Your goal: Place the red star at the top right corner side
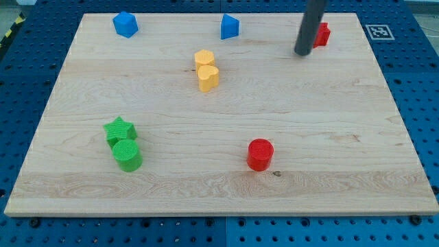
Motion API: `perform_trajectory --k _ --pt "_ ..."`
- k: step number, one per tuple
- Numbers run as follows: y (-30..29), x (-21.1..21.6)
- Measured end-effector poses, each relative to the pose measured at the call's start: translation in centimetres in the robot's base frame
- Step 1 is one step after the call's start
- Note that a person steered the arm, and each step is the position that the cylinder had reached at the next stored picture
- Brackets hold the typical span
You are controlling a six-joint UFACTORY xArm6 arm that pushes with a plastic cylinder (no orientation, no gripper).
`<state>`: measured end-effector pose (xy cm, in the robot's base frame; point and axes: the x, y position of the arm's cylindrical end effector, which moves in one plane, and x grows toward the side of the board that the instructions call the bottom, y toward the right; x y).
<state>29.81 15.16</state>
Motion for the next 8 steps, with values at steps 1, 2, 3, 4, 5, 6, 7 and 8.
perform_trajectory --k 1,2,3,4,5,6,7,8 --pt "1.7 -2.6" --pt "2.5 -2.6" --pt "2.5 0.0" --pt "3.3 2.0" --pt "6.7 2.0" --pt "6.9 -1.0" --pt "6.9 -2.2" --pt "6.5 -1.6"
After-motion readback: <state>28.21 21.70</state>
